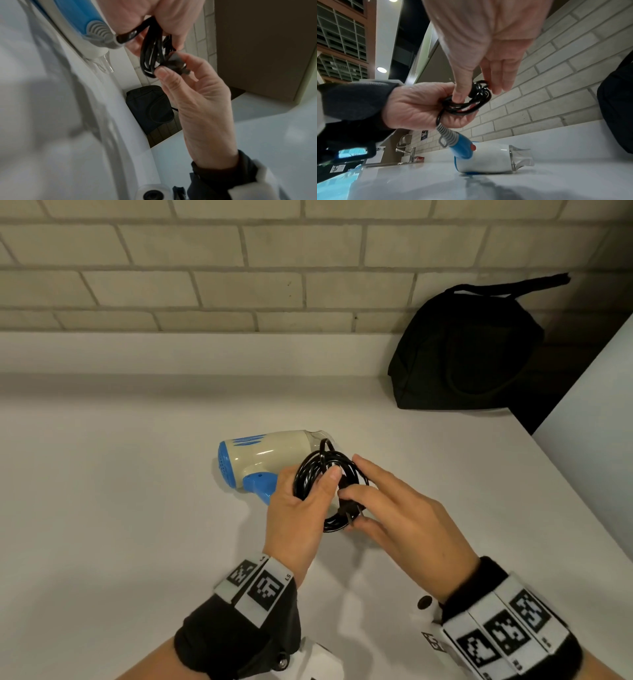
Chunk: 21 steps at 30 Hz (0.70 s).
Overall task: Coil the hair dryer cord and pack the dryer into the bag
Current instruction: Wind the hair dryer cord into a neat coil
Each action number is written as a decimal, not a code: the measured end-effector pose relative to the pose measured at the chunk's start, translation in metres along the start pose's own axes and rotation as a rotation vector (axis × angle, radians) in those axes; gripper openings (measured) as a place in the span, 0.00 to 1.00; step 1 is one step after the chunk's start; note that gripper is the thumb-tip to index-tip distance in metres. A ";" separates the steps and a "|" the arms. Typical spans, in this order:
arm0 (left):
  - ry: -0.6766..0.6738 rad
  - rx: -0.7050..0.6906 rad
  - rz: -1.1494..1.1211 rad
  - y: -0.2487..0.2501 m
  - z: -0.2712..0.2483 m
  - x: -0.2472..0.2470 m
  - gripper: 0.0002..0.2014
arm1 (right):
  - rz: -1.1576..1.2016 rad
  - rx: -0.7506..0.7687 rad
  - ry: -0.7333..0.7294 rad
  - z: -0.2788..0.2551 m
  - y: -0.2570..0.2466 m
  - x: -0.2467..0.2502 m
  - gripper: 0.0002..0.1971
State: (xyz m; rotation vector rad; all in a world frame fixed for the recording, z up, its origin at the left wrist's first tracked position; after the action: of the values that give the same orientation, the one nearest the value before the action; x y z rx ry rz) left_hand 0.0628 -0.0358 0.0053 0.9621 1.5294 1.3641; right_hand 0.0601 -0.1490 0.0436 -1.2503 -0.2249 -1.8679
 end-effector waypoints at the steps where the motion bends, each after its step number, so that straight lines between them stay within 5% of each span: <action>1: 0.010 -0.001 0.009 0.001 0.000 0.000 0.14 | -0.004 0.007 -0.010 -0.001 0.000 -0.001 0.11; 9: -0.028 -0.049 -0.086 0.010 0.000 -0.002 0.18 | 0.009 0.059 0.036 -0.003 -0.005 -0.002 0.08; 13: -0.033 -0.052 -0.141 0.009 0.006 -0.002 0.16 | 0.260 0.033 0.063 -0.005 -0.014 -0.005 0.11; 17: -0.004 0.053 -0.227 -0.005 0.006 0.001 0.07 | 0.396 0.051 0.024 -0.004 -0.023 -0.004 0.14; 21: 0.006 0.110 -0.287 -0.014 0.009 0.001 0.14 | 0.426 0.069 -0.005 -0.008 -0.026 -0.003 0.15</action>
State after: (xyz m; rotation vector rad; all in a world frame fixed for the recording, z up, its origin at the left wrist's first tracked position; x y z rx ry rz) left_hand 0.0704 -0.0336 -0.0091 0.7682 1.6887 1.0903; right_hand 0.0360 -0.1354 0.0449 -1.1517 -0.0198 -1.4783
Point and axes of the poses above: each hand's wrist, its own z-axis towards the middle knuckle, its own x-axis out of the back of the hand, y = z × x, the point moved 7 cm from there along z, towards the middle knuckle, and after that the axes turned 1 degree about y, right-handed, at the moved point
